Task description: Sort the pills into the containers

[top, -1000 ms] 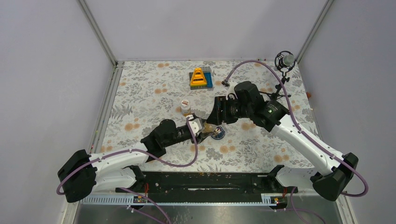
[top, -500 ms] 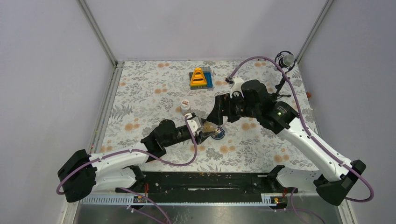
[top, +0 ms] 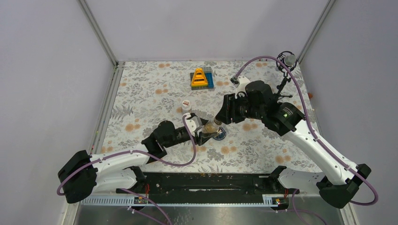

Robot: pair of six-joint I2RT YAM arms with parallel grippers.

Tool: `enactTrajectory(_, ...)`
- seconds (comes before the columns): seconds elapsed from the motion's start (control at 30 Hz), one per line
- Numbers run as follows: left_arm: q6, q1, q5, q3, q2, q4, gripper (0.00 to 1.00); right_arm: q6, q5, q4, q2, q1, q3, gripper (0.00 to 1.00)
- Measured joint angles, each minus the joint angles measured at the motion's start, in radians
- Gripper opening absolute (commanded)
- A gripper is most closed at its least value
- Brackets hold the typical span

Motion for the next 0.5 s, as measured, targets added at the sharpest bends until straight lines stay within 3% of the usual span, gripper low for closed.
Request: enactTrajectory(0.5,-0.039,0.000,0.013,-0.013,-0.007,0.043,0.00,-0.068,-0.055,-0.006,0.000,0.000,-0.014,0.46)
